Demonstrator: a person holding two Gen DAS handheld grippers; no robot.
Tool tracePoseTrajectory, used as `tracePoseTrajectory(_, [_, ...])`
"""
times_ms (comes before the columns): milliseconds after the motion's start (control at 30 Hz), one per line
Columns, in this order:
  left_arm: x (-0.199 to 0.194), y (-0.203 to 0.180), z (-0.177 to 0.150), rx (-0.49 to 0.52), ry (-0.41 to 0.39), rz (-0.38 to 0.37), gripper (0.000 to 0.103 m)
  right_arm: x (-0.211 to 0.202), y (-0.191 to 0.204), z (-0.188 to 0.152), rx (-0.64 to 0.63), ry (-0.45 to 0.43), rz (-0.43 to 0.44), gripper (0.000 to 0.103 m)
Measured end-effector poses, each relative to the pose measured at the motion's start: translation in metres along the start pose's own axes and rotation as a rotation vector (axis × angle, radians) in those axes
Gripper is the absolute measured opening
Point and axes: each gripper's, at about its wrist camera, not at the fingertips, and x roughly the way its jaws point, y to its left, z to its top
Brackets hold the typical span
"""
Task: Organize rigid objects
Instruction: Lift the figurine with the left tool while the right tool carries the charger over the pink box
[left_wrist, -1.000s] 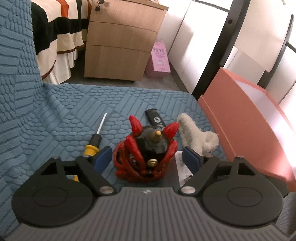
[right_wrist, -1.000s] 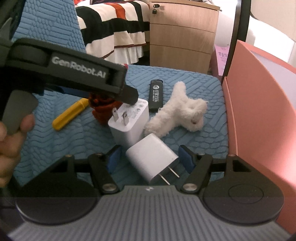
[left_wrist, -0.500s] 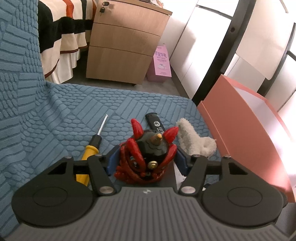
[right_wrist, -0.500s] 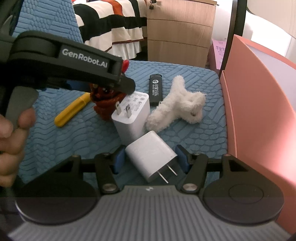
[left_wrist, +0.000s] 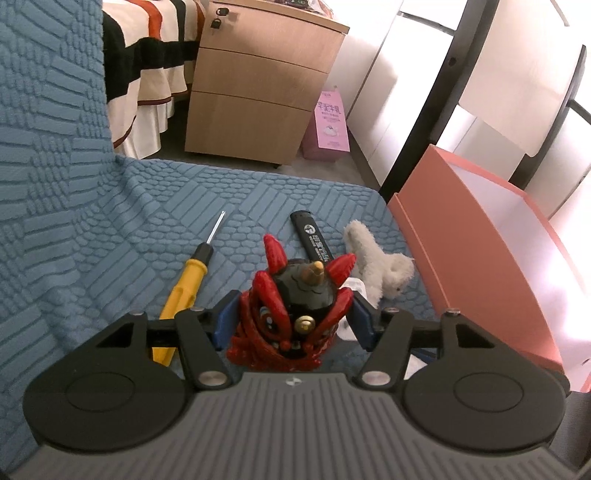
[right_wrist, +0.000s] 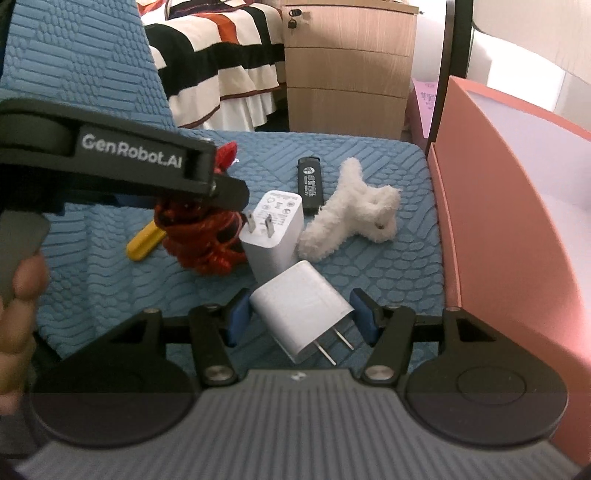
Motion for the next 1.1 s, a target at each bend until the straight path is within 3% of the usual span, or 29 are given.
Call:
tracePoseTrajectory(567, [-0.048,-0.011,-0.008,-0.048,-0.046,-0.043,0.067,-0.040,-0.008,0.003,0.068,-0.048,-0.010,0.061])
tracePoseTrajectory(1100, [-0.076,-0.032,0.008,-0.056,-0.096,-0.097,0.067,-0.087,-0.032,0.033,0.109,-0.126,-0.018,0.061])
